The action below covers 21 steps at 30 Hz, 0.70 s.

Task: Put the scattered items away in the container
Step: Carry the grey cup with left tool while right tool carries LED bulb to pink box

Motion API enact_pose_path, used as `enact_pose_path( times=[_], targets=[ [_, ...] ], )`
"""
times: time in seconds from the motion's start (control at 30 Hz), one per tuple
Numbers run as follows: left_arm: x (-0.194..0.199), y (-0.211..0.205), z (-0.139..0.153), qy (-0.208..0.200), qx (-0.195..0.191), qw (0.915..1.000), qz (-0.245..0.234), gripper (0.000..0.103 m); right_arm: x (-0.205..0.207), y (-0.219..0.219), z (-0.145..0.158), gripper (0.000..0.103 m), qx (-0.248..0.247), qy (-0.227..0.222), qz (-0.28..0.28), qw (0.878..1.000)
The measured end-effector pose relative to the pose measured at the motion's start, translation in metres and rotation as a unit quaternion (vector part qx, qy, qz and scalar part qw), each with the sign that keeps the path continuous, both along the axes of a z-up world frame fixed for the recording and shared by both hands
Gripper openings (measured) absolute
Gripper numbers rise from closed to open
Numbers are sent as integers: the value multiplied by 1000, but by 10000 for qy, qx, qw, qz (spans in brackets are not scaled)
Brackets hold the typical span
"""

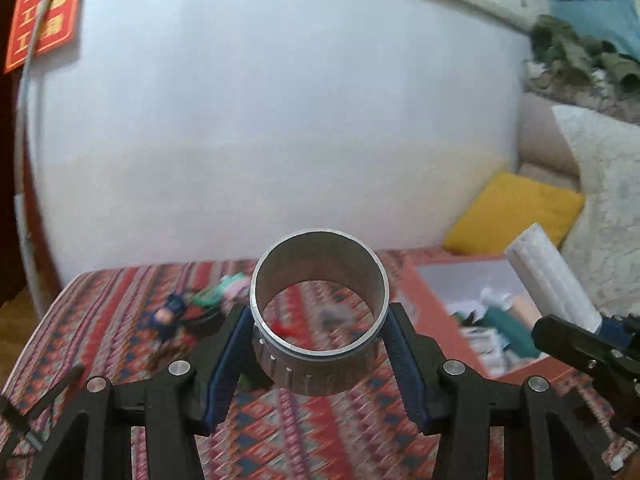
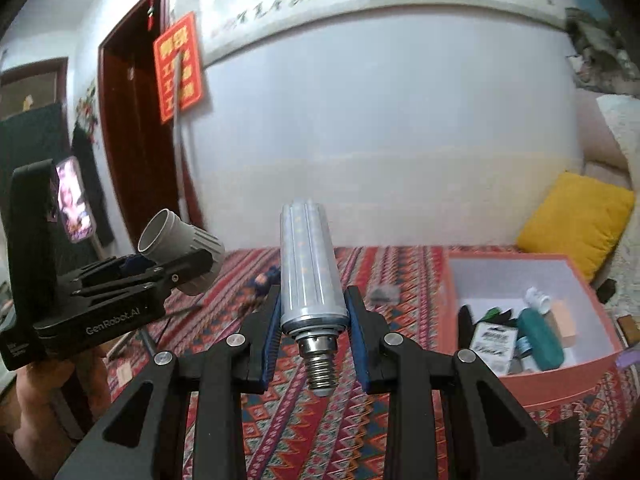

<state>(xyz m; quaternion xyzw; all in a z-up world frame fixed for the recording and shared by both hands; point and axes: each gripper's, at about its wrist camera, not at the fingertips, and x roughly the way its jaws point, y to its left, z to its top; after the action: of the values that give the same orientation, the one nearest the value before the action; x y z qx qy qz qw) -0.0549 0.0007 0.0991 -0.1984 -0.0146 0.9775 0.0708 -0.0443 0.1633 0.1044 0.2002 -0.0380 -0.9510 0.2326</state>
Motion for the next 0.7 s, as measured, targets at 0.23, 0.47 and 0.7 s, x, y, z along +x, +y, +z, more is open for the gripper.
enact_pose_path(
  times=[0.23,0.47,0.7],
  targets=[
    [-11,56,23,192,-64,9986,-491,57,0,58,17,32,-287,127,-476,9984],
    [-33,109,30,144,-24,9958,-906,57,-2,101,24,32,-372,240,-1016,9938],
    [-63,155,30,22,22,9926,-1213,57,-20,145,24,32,-472,253,-1486,9875]
  ],
)
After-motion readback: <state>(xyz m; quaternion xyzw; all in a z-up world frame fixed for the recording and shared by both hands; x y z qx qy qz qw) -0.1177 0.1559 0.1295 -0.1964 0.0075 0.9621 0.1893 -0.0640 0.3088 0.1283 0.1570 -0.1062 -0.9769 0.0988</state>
